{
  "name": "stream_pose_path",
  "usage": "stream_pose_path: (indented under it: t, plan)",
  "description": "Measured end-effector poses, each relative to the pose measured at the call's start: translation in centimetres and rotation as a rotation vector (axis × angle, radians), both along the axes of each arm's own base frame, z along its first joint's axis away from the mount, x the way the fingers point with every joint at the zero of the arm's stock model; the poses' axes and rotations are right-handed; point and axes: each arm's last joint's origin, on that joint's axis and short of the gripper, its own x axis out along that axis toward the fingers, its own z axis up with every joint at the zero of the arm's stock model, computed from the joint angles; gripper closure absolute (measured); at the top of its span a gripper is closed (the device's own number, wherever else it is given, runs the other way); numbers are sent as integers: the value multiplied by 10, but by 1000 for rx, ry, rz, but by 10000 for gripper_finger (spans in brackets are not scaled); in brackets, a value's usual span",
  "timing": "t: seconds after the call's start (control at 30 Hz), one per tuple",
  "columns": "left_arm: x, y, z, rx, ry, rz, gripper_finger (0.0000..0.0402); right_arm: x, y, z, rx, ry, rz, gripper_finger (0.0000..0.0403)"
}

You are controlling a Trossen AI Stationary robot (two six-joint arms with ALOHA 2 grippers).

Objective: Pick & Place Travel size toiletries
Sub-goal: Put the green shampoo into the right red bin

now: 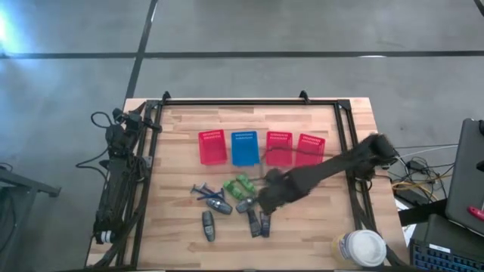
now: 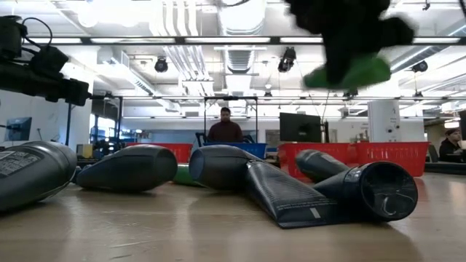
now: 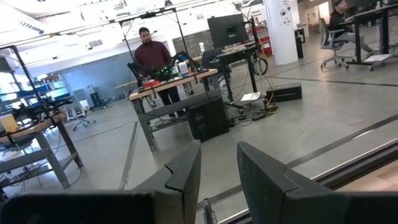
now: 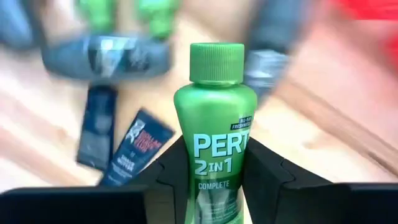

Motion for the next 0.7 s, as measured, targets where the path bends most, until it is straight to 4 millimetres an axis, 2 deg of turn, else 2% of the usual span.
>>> stream_pose_path:
  t: [0.1, 0.17, 0.27, 0.4, 0.53, 0.7]
  plan:
    - [0, 0, 0, -2, 0, 0, 291, -32, -29, 23, -28, 8, -251, 295]
    - [0, 0, 0, -4, 0, -1, 291, -53, -57, 24, -47, 44, -401, 295]
    - [0, 0, 0, -4, 0, 0, 291, -74, -98, 9, -81, 37, -569, 292]
    - [0, 0, -1, -6, 1, 0, 291, -92, -140, -18, -21, -10, -664, 280]
    - [0, 0, -1, -6, 1, 0, 291, -109, -158, -38, 16, 21, -740, 254]
    - [0, 0, -1, -6, 1, 0, 291, -115, -162, -48, 58, 64, -725, 210]
